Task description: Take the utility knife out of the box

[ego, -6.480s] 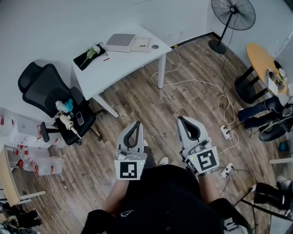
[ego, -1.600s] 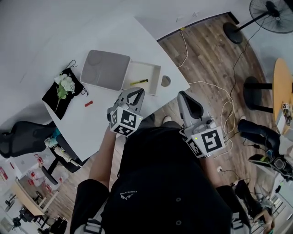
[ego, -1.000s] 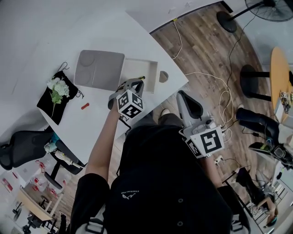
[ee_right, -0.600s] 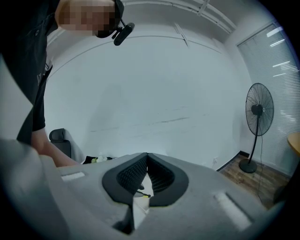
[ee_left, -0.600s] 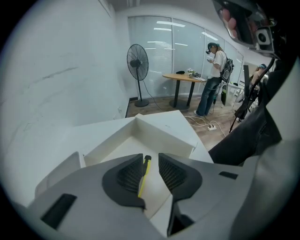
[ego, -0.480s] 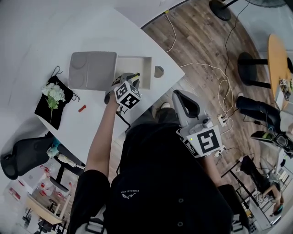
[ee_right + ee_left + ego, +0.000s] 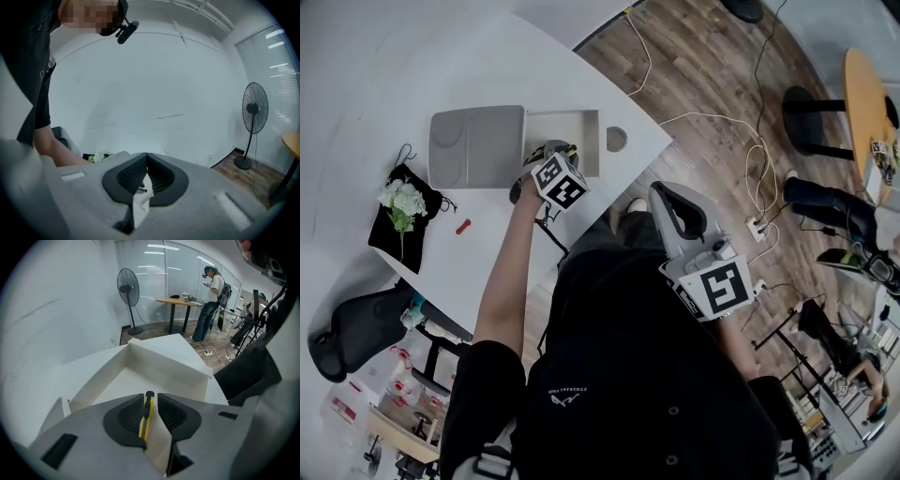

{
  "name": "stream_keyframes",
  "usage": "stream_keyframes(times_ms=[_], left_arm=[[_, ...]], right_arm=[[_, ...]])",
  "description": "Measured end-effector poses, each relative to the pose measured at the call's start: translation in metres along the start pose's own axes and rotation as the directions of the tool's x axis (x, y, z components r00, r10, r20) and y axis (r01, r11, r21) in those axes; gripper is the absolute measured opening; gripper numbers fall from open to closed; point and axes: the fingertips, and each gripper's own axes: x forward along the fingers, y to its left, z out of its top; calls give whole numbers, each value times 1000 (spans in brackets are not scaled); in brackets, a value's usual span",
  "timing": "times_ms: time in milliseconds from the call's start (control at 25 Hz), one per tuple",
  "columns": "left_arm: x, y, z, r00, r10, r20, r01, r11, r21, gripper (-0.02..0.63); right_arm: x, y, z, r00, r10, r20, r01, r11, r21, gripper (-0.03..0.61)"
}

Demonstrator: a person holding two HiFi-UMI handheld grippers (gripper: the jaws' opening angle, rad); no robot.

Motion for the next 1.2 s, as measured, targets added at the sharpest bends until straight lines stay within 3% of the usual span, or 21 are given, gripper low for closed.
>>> stream_keyframes(times_ms=[480, 640, 840, 1200], left_arm=[[20, 0, -2, 996, -61, -70, 59, 998, -30, 114], [19, -2, -3, 995, -83, -58, 81, 996, -36, 91], [18, -3, -4, 996, -83, -29, 80, 992, -99, 75], [17, -7, -2, 995, -92, -34, 90, 994, -68, 44]], right_arm=[[-8, -17, -9, 998, -58, -17, 58, 998, 20, 6], [-8, -18, -12, 997, -67, -30, 67, 997, 25, 6], [-9, -19, -11, 997, -74, -20, 74, 997, 18, 6], [-10, -18, -13, 997, -78, -26, 79, 996, 33, 5]])
